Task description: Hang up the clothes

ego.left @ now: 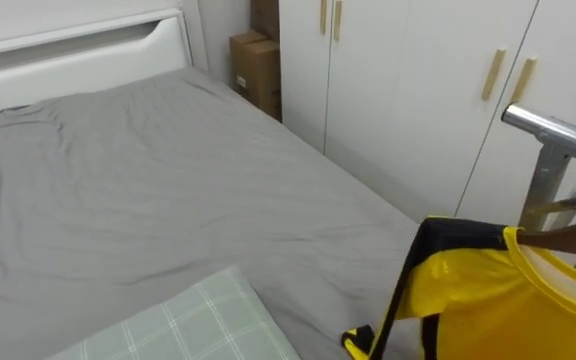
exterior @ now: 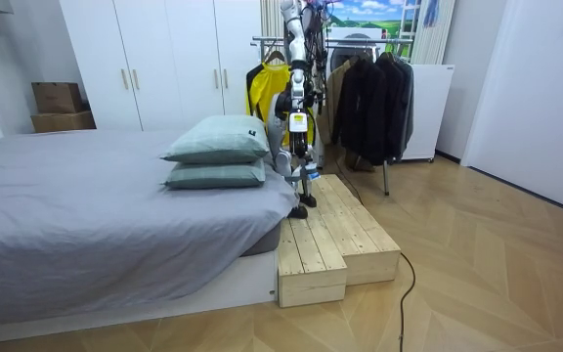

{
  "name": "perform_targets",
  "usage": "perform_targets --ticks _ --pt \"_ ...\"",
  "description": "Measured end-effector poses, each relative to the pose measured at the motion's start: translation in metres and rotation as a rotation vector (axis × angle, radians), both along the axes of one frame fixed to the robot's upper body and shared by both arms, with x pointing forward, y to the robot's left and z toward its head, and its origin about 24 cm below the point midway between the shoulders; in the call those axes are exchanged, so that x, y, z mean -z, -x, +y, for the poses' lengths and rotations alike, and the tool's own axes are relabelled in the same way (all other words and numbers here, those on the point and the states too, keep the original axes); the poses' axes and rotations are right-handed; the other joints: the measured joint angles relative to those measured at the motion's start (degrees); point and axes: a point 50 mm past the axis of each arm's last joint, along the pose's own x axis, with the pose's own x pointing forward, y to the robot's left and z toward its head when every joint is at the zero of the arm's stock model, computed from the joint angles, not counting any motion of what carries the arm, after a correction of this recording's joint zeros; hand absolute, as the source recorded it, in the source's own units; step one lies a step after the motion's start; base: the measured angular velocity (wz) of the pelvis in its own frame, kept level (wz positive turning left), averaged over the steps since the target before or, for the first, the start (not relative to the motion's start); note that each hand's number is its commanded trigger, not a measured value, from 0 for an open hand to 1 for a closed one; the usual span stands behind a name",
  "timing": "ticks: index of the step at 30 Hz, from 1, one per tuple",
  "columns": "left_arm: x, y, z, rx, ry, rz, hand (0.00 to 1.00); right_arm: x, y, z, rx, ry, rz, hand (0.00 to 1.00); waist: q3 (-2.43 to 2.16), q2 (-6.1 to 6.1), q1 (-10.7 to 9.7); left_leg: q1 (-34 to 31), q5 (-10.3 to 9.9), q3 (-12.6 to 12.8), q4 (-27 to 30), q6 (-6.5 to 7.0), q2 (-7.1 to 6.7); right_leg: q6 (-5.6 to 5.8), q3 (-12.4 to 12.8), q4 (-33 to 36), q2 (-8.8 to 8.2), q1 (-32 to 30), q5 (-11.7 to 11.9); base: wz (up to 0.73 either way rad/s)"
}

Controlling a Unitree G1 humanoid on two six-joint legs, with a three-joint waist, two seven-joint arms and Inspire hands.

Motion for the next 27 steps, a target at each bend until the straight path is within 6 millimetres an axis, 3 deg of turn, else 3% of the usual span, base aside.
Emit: perform_targets --ticks 6,13,19,24,27 --pt "0.004 -0.014 -0.002 0.060 0.015 -0.022 0.00 0.008 0.009 0.016 -0.078 -0.102 0.057 0.00 0.02 0.61 -0.2 -1.4 -0.4 4.6 0.5 0.57 0.70 0.69 -5.8 0.1 -0.85 0.0 -0.7 0.48" --pt "0.006 -0.023 -0.004 0.072 0.025 -0.027 0.00 0.016 0.007 0.038 -0.183 -0.223 0.068 0.00 0.09 0.74 0.5 -2.9 -0.3 5.0 0.9 0.57 0.40 1.15 -9.6 -0.2 -1.02 0.5 -1.0 0.30" --pt "0.009 -0.038 -0.006 0.143 0.021 -0.050 0.00 0.020 -0.009 0.047 -0.363 -0.250 0.121 0.00 0.21 0.92 0.5 -3.1 -0.4 5.0 0.9 0.70 0.03 1.43 -11.6 -0.3 -1.40 0.9 -1.1 0.16" --pt "0.013 -0.075 -0.005 0.244 -0.006 -0.110 0.00 0.020 -0.021 0.049 -0.475 -0.234 0.146 0.00 0.51 1.58 0.4 -5.8 -0.3 4.9 1.6 1.75 -0.22 2.17 -14.3 0.0 -2.01 -0.2 -0.9 0.27" --pt "0.012 -0.087 -0.002 0.262 -0.024 -0.150 0.00 0.021 -0.030 0.051 -0.558 -0.228 0.156 0.00 0.46 1.70 0.5 -5.8 -0.3 5.0 0.9 2.05 -0.71 2.62 -14.4 0.4 -2.32 0.1 -0.6 0.04"
